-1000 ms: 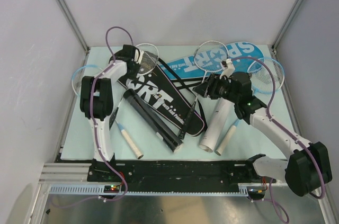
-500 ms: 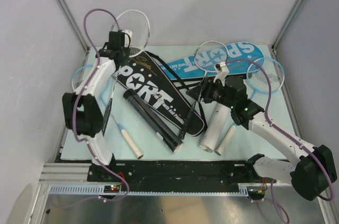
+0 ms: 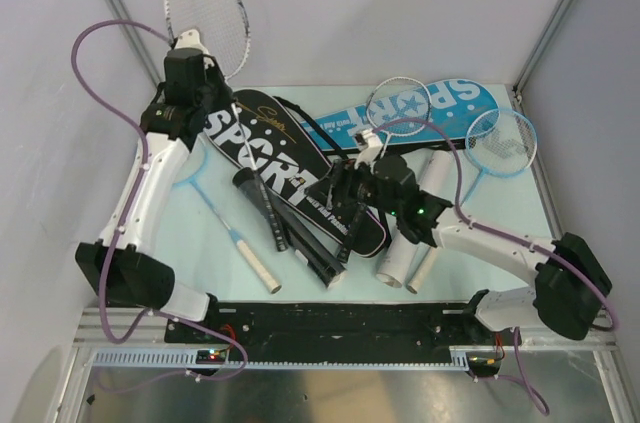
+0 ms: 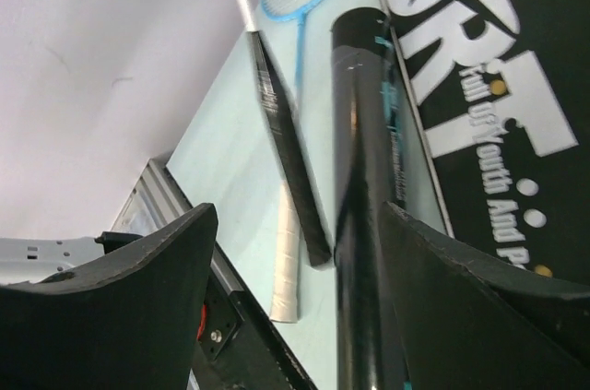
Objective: Pack up the badminton gear
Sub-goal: Pick up the racket from the center of the board.
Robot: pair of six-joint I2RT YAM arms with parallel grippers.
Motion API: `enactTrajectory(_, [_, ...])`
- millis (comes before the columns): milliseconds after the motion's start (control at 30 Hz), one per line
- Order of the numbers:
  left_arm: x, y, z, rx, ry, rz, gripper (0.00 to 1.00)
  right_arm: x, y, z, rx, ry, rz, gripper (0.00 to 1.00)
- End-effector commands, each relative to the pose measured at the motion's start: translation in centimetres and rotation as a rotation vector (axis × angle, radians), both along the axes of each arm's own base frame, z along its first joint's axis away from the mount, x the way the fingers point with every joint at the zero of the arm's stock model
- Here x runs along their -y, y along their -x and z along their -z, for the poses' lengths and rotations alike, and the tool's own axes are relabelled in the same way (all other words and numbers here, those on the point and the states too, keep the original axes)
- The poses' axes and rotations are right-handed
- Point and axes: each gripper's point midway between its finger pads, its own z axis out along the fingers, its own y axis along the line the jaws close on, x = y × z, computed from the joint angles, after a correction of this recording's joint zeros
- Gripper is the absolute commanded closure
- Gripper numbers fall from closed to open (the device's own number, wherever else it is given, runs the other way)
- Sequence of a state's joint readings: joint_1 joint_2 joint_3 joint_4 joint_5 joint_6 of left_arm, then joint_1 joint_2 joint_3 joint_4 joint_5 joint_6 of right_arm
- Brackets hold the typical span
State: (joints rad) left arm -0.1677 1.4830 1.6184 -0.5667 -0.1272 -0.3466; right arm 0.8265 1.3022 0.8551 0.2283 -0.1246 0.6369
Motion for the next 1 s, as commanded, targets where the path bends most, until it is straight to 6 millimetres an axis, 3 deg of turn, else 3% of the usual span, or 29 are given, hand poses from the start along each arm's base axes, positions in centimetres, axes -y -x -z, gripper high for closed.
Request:
enactTrajectory(0, [2.4, 2.0, -2.4, 0.055, 0.191, -0.021, 1.0, -3.6, -0.3, -4.6, 0.14, -0.09, -0.026, 0.23])
enactTrajectory(200, [3.8, 3.5, -1.5, 0.027, 0.261, -0.011, 1.0, -7.2, -0.2, -3.2, 0.156, -0.06, -0.079, 0.22])
enactTrajectory(433, [5.8, 5.1, -1.2, 0.001, 0.345, 0.031, 1.0, -8.8, -1.4, -1.0, 0.173, -0.011, -0.1, 0.23])
enactTrajectory(567, [6.2, 5.6, -1.4, 0.0, 0.372, 0.037, 1.0, -9.9, -1.3, -0.1, 0.162, -0.006, -0.135, 0.3])
enactTrajectory(733, [6.6, 6.3, -0.9, -0.019, 0.43, 0.028, 1.0, -10.5, -1.2, 0.4, 0.151, -0.018, -0.148, 0.52])
enactTrajectory(833, [6.8, 6.5, -0.5, -0.028, 0.44, 0.038, 0.98, -10.3, -1.1, 0.0, 0.153, -0.021, -0.148, 0.82])
enactTrajectory(900, [6.7, 6.6, -0.2, -0.033, 0.424, 0.044, 0.86, -9.9, -1.1, -0.6, 0.152, -0.026, -0.137, 0.96])
enactTrajectory(967, [6.6, 6.6, 0.5, -0.042, 0.407, 0.043, 0.68, -9.3, -1.2, -1.5, 0.149, -0.042, -0.123, 0.99])
